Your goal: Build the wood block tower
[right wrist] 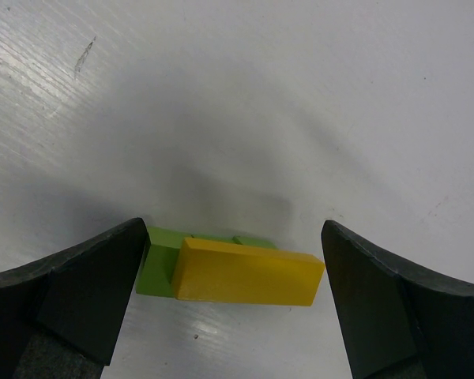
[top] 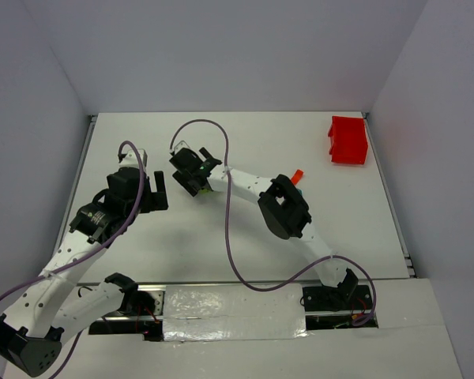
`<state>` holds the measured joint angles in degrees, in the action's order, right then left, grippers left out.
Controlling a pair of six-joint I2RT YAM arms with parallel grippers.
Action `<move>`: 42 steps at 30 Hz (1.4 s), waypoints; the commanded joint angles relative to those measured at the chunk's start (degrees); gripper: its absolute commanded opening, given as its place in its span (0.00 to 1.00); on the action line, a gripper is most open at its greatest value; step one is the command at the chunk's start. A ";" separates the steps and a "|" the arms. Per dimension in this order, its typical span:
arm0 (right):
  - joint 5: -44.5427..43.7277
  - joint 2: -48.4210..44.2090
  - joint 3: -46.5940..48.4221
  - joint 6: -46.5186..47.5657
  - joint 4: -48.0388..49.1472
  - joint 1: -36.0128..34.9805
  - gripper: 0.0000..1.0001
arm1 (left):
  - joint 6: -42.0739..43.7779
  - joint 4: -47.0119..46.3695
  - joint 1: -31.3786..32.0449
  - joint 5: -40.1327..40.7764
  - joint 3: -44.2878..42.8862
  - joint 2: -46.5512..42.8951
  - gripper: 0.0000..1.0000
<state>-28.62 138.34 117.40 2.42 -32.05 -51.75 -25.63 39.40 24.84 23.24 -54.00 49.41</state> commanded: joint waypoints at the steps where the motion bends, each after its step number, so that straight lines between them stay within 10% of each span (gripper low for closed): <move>1: -1.00 0.09 2.92 -1.01 -0.03 0.33 0.99 | 0.67 -1.52 -0.32 -0.22 0.12 -0.19 0.99; 42: 9.28 -11.52 -7.90 -3.30 5.60 0.86 1.00 | 0.67 -1.60 -0.23 -0.39 0.21 -0.28 0.99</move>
<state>-20.43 128.70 109.75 -1.76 -28.58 -50.96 -25.63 39.40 24.84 23.22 -54.00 49.41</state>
